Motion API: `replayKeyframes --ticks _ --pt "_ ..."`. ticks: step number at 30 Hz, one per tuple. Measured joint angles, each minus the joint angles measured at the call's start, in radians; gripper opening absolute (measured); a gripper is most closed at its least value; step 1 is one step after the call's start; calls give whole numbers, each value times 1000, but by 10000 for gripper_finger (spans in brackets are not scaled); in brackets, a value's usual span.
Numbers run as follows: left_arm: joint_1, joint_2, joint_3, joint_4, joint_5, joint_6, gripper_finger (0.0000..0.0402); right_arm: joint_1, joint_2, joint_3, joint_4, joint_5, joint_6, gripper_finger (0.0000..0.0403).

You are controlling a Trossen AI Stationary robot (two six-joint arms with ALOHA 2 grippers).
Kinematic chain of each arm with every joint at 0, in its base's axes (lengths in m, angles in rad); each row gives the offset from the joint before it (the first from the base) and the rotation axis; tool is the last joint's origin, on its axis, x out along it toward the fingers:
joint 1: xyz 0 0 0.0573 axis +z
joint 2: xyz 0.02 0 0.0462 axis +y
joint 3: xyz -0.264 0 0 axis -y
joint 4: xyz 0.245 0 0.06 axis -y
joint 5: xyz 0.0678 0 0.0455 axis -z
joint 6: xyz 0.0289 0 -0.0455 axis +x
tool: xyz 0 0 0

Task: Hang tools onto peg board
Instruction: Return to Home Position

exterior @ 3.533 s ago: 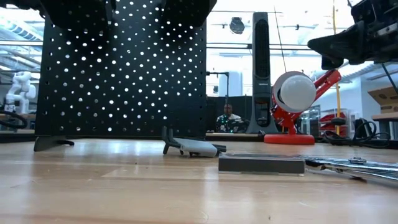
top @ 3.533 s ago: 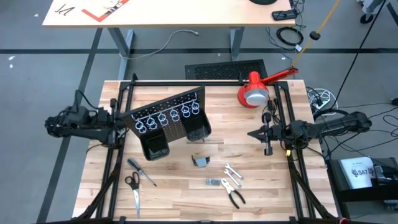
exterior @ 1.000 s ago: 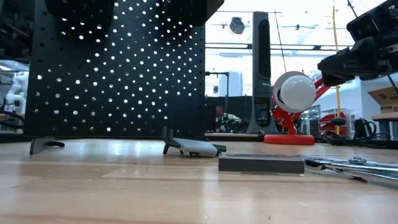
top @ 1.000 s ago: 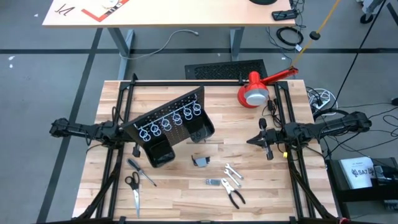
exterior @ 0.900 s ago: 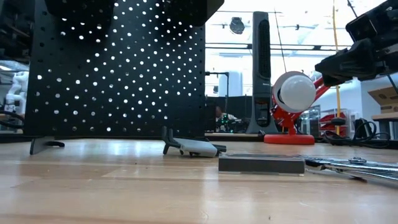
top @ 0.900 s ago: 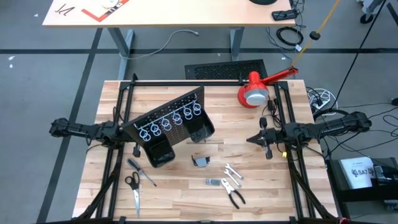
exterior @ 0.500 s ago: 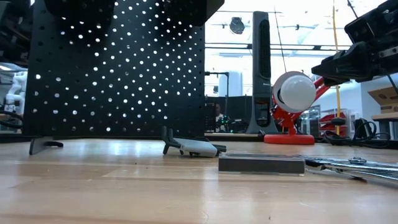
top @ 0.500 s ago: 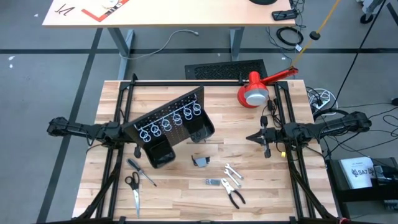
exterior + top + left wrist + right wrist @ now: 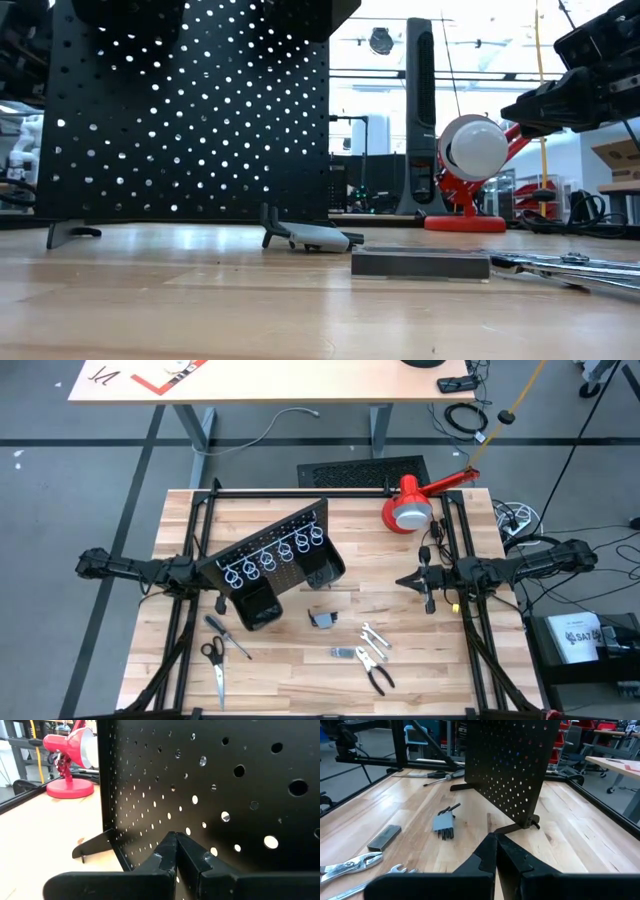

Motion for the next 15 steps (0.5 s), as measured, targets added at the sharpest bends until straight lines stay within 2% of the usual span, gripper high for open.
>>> replayKeyframes --ticks 15 --pt "0 0 -1 0 0 0 11 0 9 -1 -6 0 0 4"
